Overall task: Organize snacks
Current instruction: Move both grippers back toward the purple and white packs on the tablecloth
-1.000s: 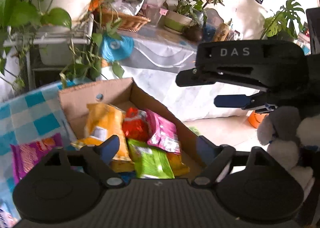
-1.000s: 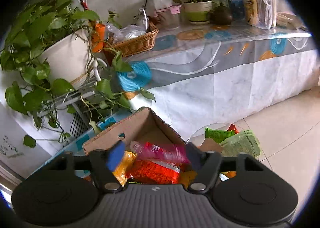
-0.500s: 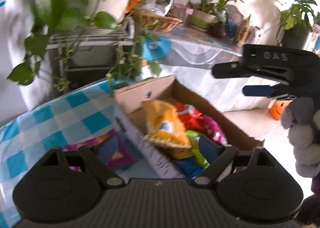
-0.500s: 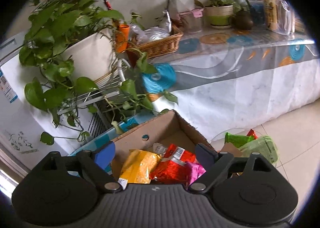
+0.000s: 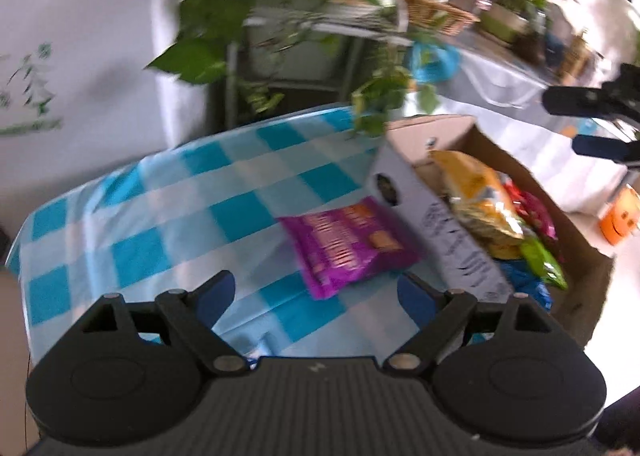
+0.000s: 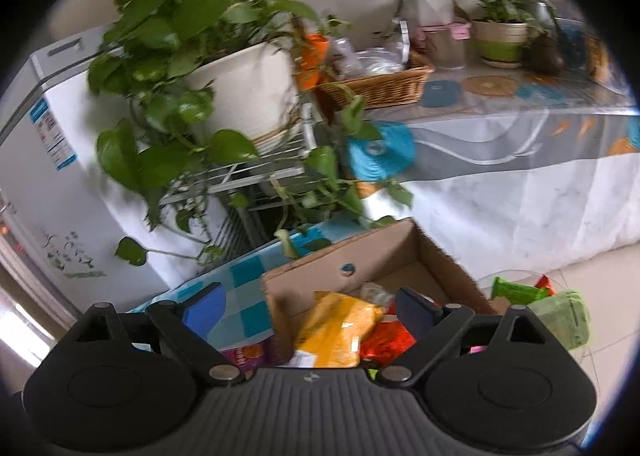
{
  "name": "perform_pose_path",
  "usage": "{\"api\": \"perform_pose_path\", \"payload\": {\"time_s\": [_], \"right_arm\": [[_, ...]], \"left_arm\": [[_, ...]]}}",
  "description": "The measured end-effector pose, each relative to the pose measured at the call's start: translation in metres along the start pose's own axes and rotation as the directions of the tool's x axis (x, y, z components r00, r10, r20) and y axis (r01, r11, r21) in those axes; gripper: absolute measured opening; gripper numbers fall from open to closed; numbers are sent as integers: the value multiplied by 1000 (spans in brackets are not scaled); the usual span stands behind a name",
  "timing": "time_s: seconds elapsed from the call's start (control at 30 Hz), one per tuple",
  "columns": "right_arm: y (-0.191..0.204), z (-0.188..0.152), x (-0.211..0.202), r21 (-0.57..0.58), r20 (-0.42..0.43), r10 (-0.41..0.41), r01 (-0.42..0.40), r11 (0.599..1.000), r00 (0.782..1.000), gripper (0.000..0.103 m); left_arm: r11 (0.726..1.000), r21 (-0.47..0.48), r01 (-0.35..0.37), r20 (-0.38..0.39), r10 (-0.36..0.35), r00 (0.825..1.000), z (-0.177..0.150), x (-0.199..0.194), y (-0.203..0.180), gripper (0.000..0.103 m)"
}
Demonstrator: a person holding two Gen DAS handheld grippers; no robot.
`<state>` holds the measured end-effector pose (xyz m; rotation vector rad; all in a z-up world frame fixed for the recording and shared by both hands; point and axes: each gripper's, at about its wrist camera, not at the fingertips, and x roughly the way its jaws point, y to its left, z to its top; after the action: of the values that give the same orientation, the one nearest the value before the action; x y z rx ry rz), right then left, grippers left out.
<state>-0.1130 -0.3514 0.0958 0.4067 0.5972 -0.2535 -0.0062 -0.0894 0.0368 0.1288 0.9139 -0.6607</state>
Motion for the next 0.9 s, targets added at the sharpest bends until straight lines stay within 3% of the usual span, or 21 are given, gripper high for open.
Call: {"api": "perform_pose_path", "payload": {"time_s": [0.3, 0.5, 0.67, 0.9], "right_arm": [[38, -12, 22, -32, -81, 118, -120, 992, 990, 96], [56, -23, 41, -11, -164, 173, -177, 984, 971, 97], [74, -36, 60, -47, -216, 152, -166, 985, 965, 97], [95, -55, 86, -94, -279, 82, -112, 989, 957, 97]], "left_arm": [[998, 4, -61, -116, 61, 991, -23, 24, 19, 88], [990, 100, -97, -144, 110, 983, -34, 36, 16, 89], [978, 128, -163, -181, 185, 966, -42, 46, 24, 89], [977, 73, -199, -195, 209, 958, -45, 42, 48, 97]]}}
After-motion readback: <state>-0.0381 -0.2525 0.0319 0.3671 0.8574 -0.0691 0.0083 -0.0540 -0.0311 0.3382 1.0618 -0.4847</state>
